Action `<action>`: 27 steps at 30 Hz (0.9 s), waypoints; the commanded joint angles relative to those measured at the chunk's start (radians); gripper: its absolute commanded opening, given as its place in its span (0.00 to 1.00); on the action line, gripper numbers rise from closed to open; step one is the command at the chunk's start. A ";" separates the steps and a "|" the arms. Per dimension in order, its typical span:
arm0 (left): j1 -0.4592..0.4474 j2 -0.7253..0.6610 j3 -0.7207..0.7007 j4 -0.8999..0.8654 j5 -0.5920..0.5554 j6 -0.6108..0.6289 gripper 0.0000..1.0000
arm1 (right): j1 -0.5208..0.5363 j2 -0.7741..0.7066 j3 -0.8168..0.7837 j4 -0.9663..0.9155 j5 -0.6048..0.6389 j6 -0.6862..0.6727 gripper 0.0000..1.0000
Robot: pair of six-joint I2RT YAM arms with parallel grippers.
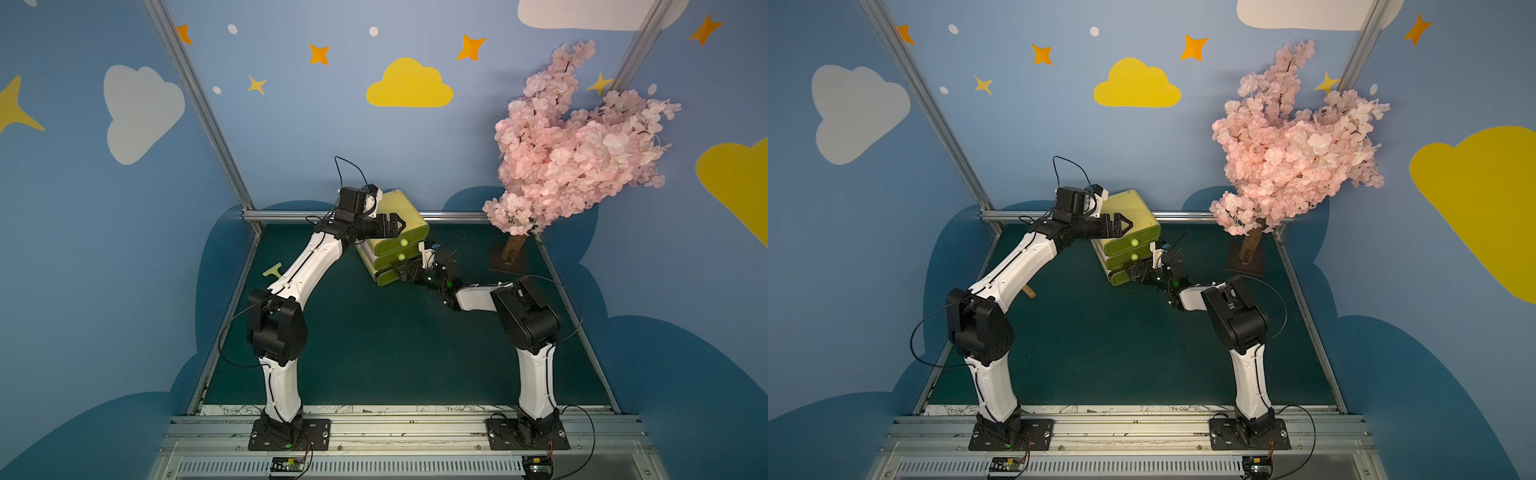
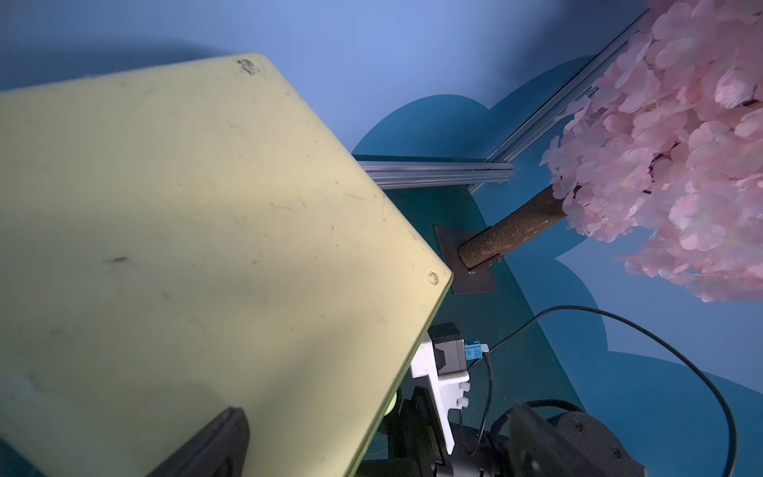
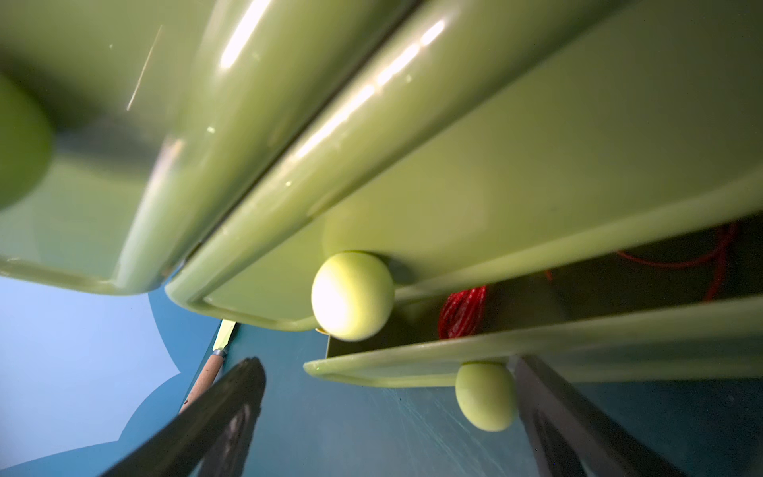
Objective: Place the wired earphones into the drawer by color
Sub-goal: Close the drawer in the storage box.
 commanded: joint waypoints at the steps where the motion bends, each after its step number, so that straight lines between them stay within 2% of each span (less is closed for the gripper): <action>1: 0.008 -0.026 -0.018 -0.023 0.013 -0.005 1.00 | 0.011 0.026 0.033 0.077 -0.007 -0.008 0.99; 17: 0.012 -0.035 -0.033 -0.011 0.024 -0.019 1.00 | 0.025 0.095 0.049 0.207 0.021 -0.033 0.98; 27: 0.024 -0.073 0.005 -0.012 -0.024 -0.051 1.00 | 0.021 -0.017 -0.088 0.210 0.053 -0.046 0.99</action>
